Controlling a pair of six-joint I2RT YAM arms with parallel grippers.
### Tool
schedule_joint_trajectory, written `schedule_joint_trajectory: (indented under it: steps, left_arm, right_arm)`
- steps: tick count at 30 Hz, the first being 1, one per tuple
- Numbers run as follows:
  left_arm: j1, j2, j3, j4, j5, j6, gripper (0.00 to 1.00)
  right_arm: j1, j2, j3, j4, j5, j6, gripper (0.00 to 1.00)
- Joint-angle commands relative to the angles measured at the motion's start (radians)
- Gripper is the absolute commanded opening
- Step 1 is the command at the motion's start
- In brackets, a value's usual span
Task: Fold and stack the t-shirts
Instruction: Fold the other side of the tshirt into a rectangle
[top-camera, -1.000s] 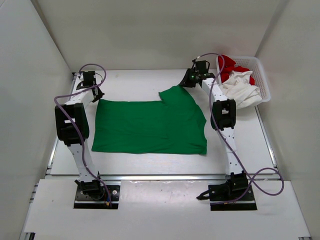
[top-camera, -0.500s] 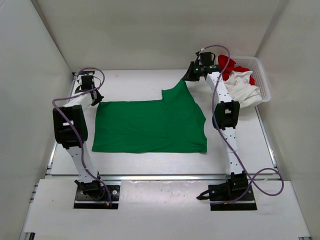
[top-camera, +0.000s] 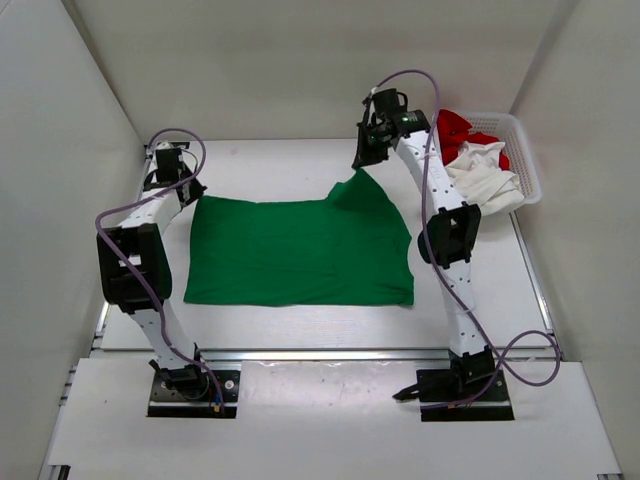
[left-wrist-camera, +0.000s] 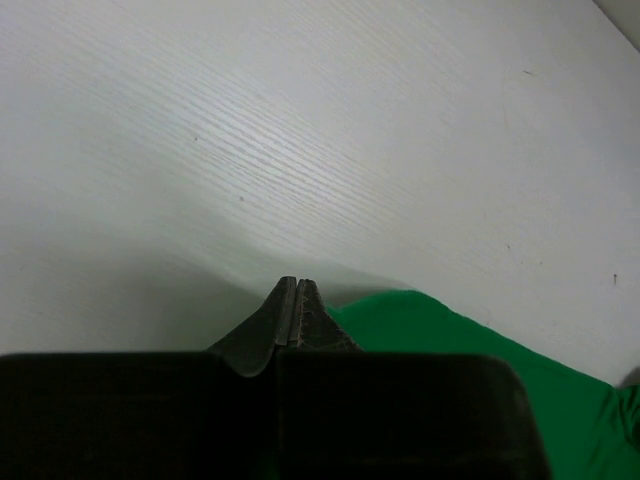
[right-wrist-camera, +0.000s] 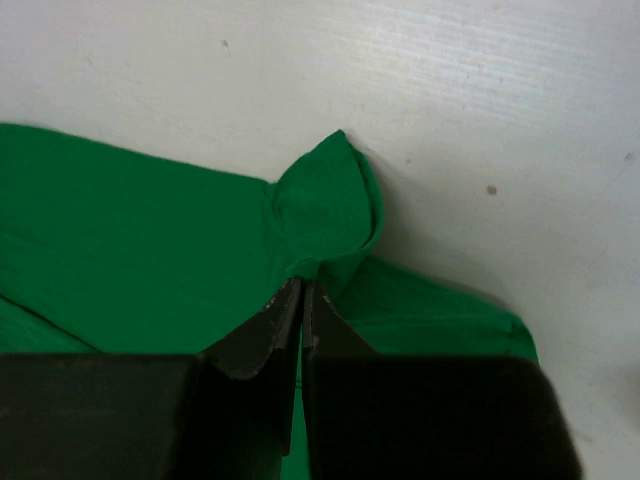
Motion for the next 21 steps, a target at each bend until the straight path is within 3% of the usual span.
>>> schedule_joint_trajectory:
  steps: [1, 3, 5, 6, 11, 21]
  left_arm:
    - [-0.003, -0.066, -0.013, 0.034, 0.044, -0.016, 0.0]
    - [-0.006, -0.059, 0.008, 0.012, 0.036, -0.005, 0.0]
    - [0.0, -0.056, -0.004, 0.02, 0.05, -0.011, 0.0]
    - [0.001, -0.059, -0.009, 0.025, 0.056, -0.019, 0.0]
    - [0.0, -0.072, -0.027, 0.014, 0.059, -0.02, 0.0]
    - [0.04, -0.165, -0.137, 0.026, 0.082, -0.045, 0.0]
  right_arm:
    - [0.011, -0.117, -0.151, -0.018, 0.087, -0.062, 0.0]
    - [0.019, -0.234, -0.363, 0.107, 0.093, -0.064, 0.0]
    - [0.016, -0.409, -0.794, 0.459, 0.04, -0.061, 0.0]
    - [0.014, -0.484, -0.902, 0.515, 0.041, -0.036, 0.0]
    - [-0.019, -0.482, -0.839, 0.459, 0.053, -0.062, 0.0]
    - [-0.047, -0.868, -1.392, 0.718, 0.018, 0.033, 0.0]
